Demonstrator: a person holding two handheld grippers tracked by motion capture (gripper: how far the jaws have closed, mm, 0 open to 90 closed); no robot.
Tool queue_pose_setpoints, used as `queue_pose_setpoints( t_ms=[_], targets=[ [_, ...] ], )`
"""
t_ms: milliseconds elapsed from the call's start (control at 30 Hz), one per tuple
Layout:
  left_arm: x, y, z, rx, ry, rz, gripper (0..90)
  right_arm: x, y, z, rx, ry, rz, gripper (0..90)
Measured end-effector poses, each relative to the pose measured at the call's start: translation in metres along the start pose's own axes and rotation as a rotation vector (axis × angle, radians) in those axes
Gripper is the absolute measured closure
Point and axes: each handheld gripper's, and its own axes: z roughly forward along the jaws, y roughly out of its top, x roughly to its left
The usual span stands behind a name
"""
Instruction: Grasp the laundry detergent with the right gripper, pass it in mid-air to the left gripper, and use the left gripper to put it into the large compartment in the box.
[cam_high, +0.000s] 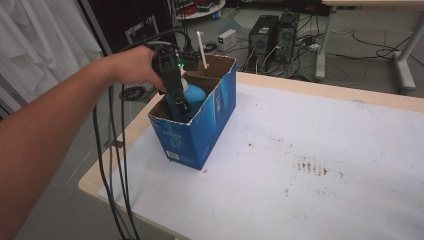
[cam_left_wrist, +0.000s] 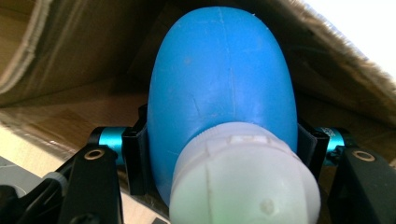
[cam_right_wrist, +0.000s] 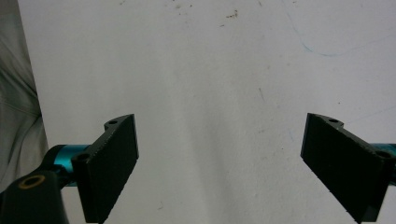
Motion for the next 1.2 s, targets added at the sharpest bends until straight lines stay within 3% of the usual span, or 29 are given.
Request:
queue_pose_setpoints(
  t_ms=[700,933,1200],
  targets=[
    [0.004,0.000,0.005,-0.018,-0.016,-0.018,37.6,0.001,0.000,0.003,-0.002,0.007,-0.005,10.7],
    [0.006,-0.001,0.006,-0.048,-0.016,-0.035,37.1,0.002,0.000,0.004,0.002,0.011,-0.007,10.7],
    [0.010,-0.010,-0.014,-0.145,-0.017,-0.092,29.2,0.002,0.000,0.003,0.001,0.011,-0.004,10.7]
  ],
)
